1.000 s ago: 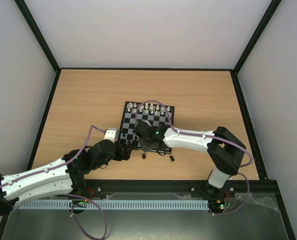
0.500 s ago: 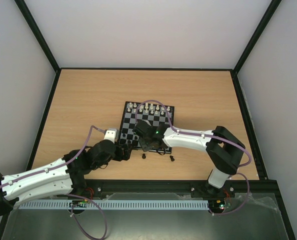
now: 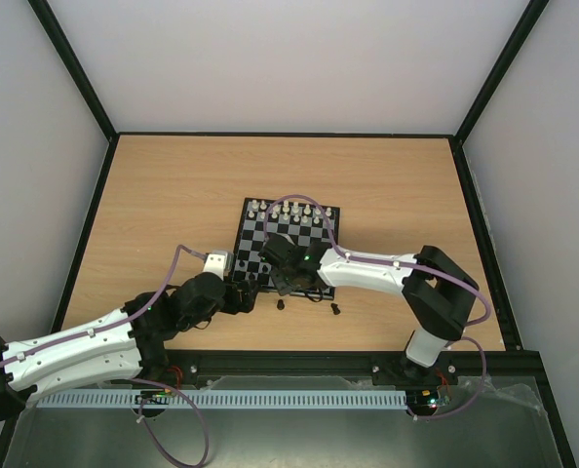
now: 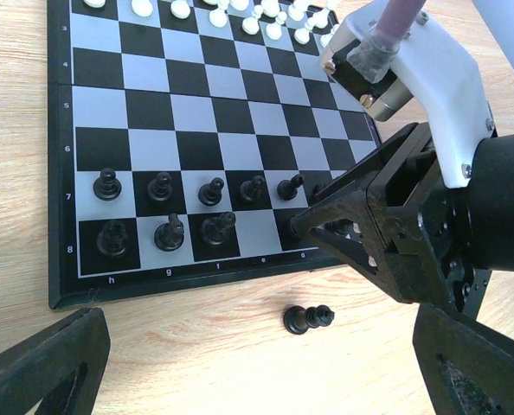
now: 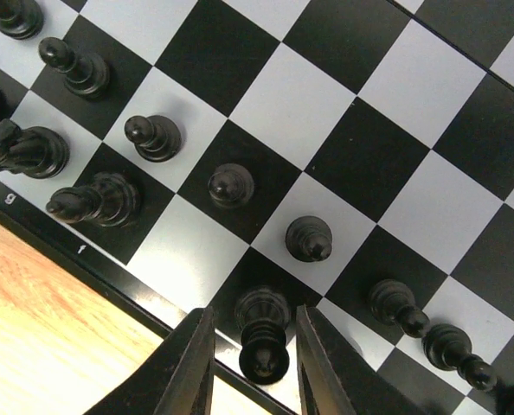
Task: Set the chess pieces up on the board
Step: Place the chess piece on the chessboard, then pick up the chess piece at the center of the board.
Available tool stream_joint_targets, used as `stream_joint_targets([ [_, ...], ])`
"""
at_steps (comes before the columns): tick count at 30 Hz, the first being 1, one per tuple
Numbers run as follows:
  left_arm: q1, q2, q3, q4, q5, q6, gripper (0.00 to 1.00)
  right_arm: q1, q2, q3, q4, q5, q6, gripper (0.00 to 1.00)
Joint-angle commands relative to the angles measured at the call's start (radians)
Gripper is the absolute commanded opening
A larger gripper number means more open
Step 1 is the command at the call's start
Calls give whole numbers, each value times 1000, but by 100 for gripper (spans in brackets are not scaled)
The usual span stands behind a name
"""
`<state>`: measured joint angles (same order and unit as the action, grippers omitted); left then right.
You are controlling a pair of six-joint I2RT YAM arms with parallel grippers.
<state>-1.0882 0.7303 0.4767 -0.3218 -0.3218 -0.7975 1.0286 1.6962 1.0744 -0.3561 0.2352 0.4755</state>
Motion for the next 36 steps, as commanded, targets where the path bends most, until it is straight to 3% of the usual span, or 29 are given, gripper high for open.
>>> stream_joint_targets([
  [1,-9,-5,-11,21,7,-3,99,-4,-68,-19,-17,-18,0,28],
  [10,-108,138,20,35,-12,-34,99,-4,-344,-124,-63,40,40,42],
  [22,-203,543,179,101,-67,-33,99,-4,-617,-205,-132,49,79,42],
  [36,-199,823,353,14,-96,-17,67,-4,-678,-224,-143,23,64,42],
])
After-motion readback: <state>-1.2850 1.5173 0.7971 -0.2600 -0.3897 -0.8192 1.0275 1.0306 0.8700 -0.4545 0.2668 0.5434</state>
